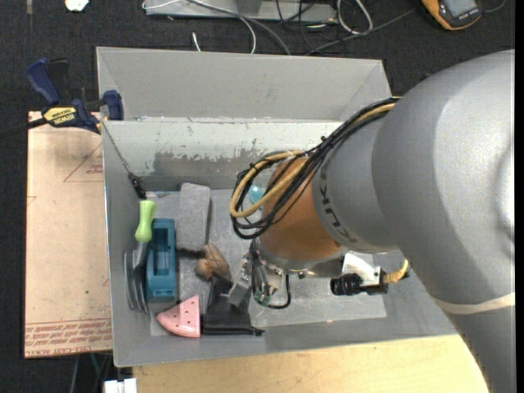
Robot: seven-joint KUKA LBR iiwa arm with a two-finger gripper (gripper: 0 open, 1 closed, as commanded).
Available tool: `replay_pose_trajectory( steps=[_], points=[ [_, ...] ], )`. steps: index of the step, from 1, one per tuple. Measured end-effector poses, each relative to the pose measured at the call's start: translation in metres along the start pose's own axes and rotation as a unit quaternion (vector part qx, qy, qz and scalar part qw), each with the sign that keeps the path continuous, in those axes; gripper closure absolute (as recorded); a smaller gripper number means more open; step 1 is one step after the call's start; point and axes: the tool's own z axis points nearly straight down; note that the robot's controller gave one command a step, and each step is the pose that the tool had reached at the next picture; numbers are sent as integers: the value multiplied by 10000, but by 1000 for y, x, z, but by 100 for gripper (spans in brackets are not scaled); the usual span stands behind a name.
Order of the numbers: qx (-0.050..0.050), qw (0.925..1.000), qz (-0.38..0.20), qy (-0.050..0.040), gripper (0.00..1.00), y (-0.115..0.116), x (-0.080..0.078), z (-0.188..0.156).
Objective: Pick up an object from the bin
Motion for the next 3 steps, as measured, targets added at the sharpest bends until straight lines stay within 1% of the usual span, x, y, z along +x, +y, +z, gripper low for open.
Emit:
replay_pose_trajectory(
  steps=[3],
  points=[
    [1, 10000, -2, -1, 100, 0, 0, 0]
  ],
)
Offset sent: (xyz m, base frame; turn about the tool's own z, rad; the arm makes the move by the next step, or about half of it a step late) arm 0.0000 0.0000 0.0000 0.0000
